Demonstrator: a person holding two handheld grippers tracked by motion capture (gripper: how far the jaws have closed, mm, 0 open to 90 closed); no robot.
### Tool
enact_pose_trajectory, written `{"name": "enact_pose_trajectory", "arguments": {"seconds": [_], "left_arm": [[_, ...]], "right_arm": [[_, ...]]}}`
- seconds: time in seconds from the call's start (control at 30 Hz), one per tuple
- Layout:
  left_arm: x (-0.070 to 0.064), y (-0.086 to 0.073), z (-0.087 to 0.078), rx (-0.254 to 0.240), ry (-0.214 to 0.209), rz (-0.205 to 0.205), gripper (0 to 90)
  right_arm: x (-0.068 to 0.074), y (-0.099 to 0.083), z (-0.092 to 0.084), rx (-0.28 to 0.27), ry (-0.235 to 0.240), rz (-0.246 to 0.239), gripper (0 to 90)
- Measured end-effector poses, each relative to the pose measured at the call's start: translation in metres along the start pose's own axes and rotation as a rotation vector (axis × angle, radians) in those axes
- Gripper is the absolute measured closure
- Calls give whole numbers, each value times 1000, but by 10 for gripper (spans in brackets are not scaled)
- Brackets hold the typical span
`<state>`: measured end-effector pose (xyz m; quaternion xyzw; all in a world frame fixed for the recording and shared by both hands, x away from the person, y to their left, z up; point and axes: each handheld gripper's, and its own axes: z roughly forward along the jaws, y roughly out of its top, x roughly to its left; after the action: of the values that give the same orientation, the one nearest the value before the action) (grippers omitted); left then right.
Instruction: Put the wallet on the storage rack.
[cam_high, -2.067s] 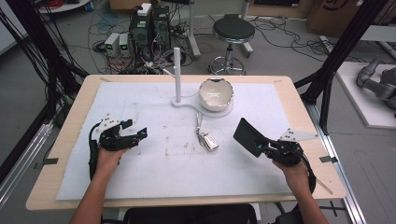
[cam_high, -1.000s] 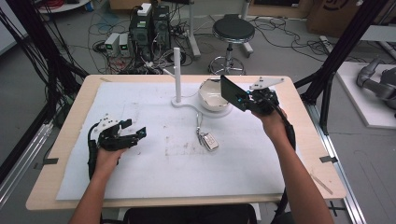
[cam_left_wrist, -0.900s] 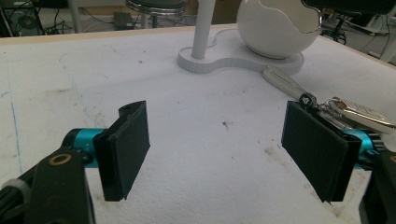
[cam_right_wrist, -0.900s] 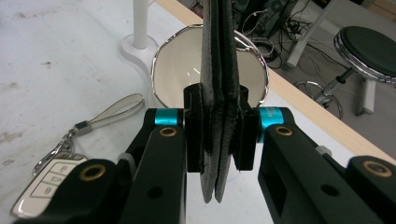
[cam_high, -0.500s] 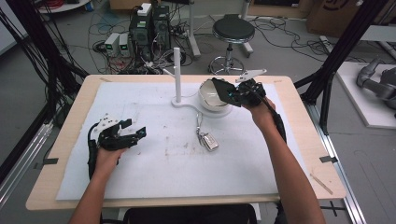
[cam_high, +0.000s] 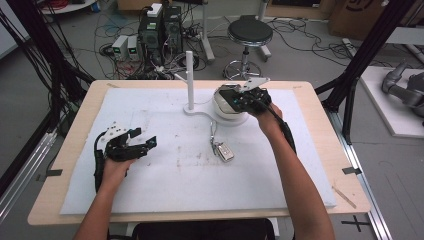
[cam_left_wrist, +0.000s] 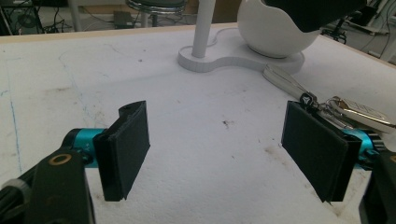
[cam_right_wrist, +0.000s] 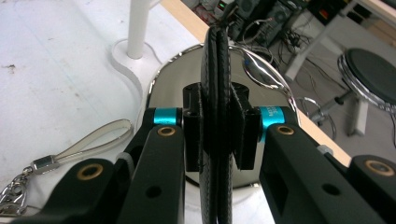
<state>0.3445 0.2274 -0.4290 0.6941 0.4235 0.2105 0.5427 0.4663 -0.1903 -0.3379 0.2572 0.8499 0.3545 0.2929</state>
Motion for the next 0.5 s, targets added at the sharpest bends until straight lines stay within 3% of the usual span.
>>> {"name": "enact_pose_trajectory", "arguments": {"seconds": [0.13, 0.27, 0.3, 0.4, 0.5], "left_arm": [[0, 0, 0, 0, 1, -1, 234], [0, 0, 0, 2, 2, 0, 234], [0, 0, 0, 1, 3, 0, 234], [0, 0, 1, 5, 1, 0, 234], [0, 0, 0, 4, 2, -1, 234]], "right_arm": [[-2, -1, 4, -9, 9, 34, 767], [-5, -4, 5, 19, 32, 66, 741], [-6, -5, 4, 24, 37, 74, 770], [-7, -6, 2, 22, 47, 55, 804], [-6, -6, 3, 13, 69, 36, 782]]}}
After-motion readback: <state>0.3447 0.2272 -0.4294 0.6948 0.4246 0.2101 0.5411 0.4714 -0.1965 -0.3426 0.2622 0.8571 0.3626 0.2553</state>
